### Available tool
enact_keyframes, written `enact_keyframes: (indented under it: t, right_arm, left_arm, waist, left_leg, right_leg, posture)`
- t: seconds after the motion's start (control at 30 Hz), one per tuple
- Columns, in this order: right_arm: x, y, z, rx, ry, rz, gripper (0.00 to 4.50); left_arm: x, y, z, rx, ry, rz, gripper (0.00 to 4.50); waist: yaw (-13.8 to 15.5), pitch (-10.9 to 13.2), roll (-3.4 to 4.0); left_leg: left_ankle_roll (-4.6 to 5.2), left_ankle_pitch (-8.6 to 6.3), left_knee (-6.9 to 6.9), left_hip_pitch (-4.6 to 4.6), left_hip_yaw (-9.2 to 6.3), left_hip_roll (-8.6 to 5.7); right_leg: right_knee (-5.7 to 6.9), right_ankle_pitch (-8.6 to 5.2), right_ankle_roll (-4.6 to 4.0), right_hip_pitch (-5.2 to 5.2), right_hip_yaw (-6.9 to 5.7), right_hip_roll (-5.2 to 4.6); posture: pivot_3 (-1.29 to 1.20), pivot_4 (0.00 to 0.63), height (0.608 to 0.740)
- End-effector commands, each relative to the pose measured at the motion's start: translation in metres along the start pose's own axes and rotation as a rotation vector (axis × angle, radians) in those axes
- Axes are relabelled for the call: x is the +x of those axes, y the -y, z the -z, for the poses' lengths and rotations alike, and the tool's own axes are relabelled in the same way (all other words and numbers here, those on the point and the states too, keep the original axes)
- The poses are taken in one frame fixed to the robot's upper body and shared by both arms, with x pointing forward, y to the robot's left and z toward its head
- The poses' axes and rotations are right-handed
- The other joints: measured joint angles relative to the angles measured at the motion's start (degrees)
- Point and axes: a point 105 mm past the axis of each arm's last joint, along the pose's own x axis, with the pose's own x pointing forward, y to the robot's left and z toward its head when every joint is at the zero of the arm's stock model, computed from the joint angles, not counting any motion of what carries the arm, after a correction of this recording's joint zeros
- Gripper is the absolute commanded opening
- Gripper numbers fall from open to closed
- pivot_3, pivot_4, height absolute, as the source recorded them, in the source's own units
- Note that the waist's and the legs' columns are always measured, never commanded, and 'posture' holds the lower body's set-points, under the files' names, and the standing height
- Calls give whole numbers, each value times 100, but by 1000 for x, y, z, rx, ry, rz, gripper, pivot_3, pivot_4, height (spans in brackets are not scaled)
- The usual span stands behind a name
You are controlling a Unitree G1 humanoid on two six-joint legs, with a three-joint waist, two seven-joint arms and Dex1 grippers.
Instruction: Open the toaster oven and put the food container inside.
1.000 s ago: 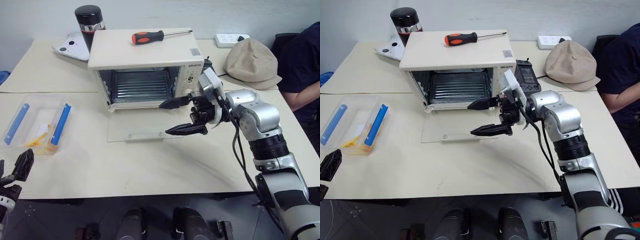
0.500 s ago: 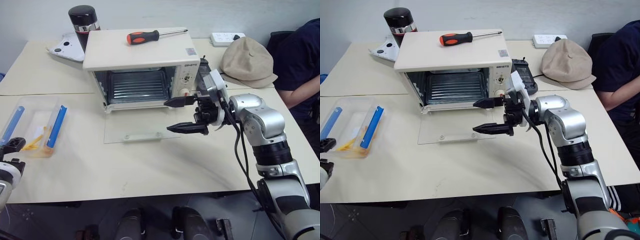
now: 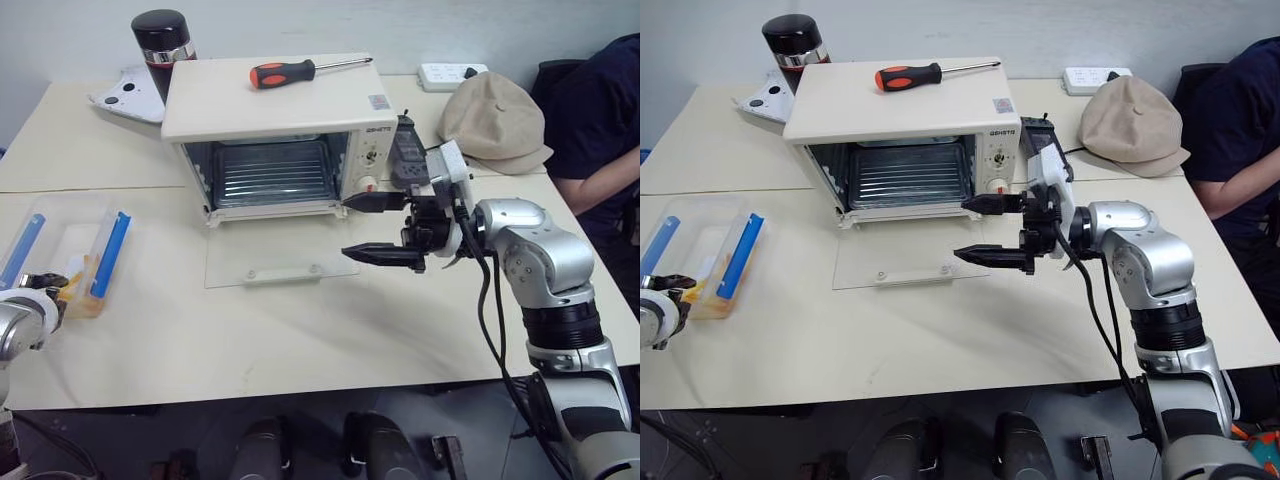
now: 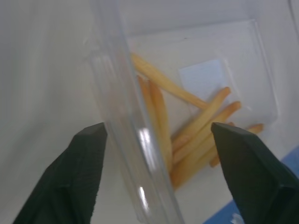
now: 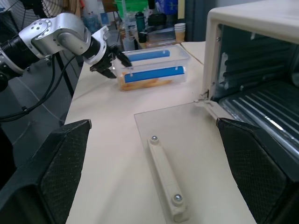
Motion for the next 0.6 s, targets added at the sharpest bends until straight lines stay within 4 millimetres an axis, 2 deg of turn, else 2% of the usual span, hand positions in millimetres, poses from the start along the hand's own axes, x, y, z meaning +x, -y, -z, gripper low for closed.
enact_keyframes:
  t: [0.03,0.17,0.2,0.3,0.4,0.6]
  right_arm:
    - [-4,-6,-12,-38,24,-5,4500]
    - [-7,-8,-13,-32,15,-15,4500]
    - [-8,-9,-14,-25,15,-19,4500]
    - [-14,-12,-15,4,2,-39,4500]
    - [-23,-11,-15,-39,-37,-18,4500]
    - [-48,-4,-13,-48,-85,56,4500]
  left_arm:
    - [-2,7,-11,-10,45,11,2407]
    - [-1,6,-14,22,52,6,1247]
    - [0,5,-15,35,55,5,833]
    - [0,0,-20,110,40,2,90]
    - [-4,-2,-23,259,6,32,55]
    - [-31,21,-18,538,-105,263,55]
  waist:
    - [9,-1,-1]
    - [11,-1,-1]
    - [10,-1,-1]
    - [10,-1,-2]
    - [-12,0,-2]
    - [7,2,-6]
  left_leg:
    - [0,0,1,0,0,0]
    - [0,1,2,1,0,-1]
    - [0,1,2,1,0,-1]
    - [-1,0,0,1,0,-1]
    - [-2,0,-5,1,1,0]
    - [-29,-15,-9,-1,4,1]
  right_leg:
    - [1,0,0,1,0,0]
    - [4,1,1,1,1,-1]
    - [4,1,1,0,1,-1]
    - [2,1,1,-1,1,-1]
    - [1,1,1,-4,2,-1]
    - [-5,0,0,-10,5,-2]
  posture:
    - [0,150,740]
    - [0,150,740]
    - [0,150,740]
    - [0,150,740]
    - [0,150,740]
    - [0,150,740]
